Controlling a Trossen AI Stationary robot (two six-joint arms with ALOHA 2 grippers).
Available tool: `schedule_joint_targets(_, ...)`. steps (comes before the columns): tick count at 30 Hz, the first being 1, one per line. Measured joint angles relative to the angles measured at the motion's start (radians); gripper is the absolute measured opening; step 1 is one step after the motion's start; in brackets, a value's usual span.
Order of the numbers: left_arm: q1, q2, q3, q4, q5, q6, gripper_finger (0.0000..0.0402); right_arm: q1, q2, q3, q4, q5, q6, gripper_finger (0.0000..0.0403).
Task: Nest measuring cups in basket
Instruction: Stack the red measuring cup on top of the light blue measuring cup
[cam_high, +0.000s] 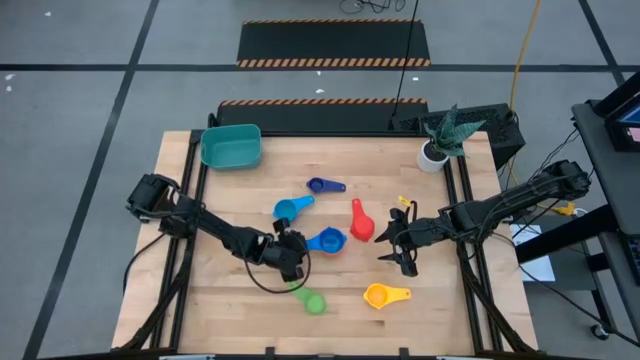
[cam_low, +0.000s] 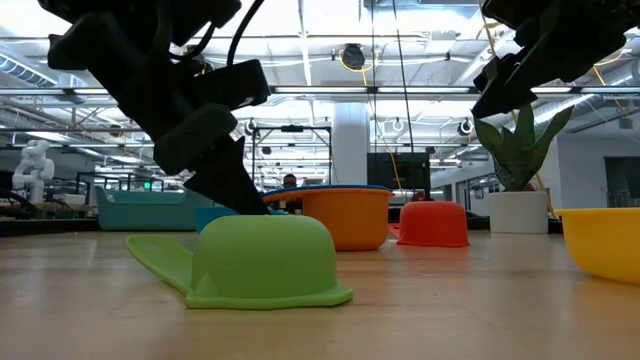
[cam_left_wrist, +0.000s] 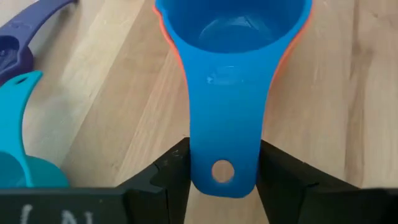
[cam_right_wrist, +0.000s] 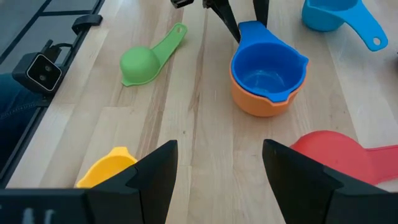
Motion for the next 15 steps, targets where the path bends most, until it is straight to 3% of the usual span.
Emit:
schedule_joint_targets(9, 0.0, 0.0, 0.0, -0.006, 0.0, -0.006, 0.014, 0.0, 0.0, 0.0, 0.001, 0.004, -0.017, 0.0226)
schedule_joint_targets(15, 0.0, 0.0, 0.0, -0.006, -0.011, -0.026, 0.0186, 0.0, 0.0, 0.0, 0.051, 0.005, -0.03, 0.0226)
